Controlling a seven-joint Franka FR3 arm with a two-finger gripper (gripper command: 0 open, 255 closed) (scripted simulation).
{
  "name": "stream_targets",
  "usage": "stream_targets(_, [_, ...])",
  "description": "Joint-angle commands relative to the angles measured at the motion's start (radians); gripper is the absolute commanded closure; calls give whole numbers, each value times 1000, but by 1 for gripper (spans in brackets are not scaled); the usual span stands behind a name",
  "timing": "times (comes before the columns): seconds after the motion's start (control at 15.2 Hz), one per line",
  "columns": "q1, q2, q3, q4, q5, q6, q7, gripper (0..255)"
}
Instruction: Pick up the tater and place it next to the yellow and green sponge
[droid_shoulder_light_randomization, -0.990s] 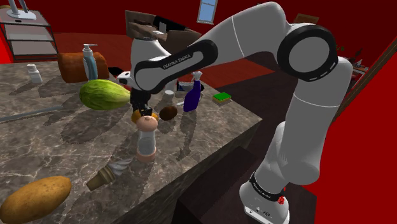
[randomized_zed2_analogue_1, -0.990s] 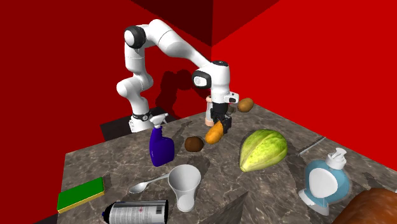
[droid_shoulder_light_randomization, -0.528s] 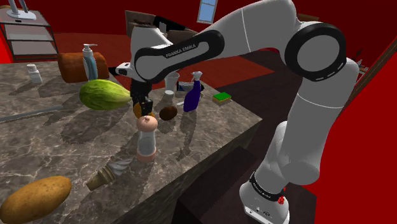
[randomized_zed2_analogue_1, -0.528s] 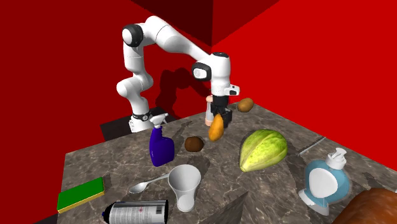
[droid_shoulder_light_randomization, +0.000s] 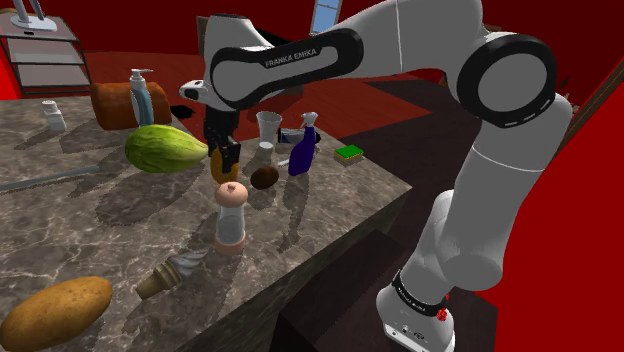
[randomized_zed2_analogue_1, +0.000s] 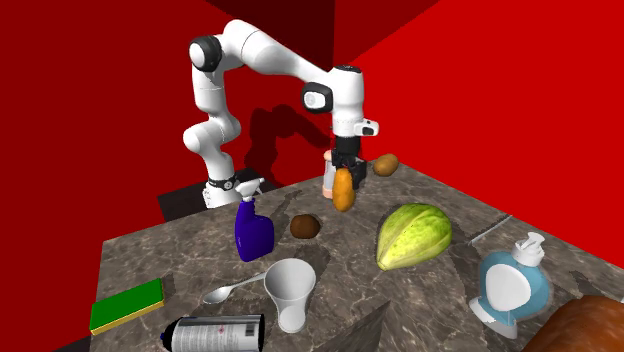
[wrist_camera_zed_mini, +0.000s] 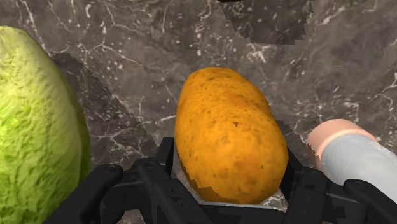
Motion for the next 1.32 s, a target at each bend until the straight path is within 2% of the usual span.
stream_targets(0.0, [0,-8,0,16,0,-24,0,255])
stream_targets(0.33, [0,-23,0,57,0,-80,1,255])
stream_targets(0.79, [-70,-179,-66,-133,7,-49,-138,255])
stream_targets(1.25, [-140,-300,-150,-264,-6,-41,-286,255])
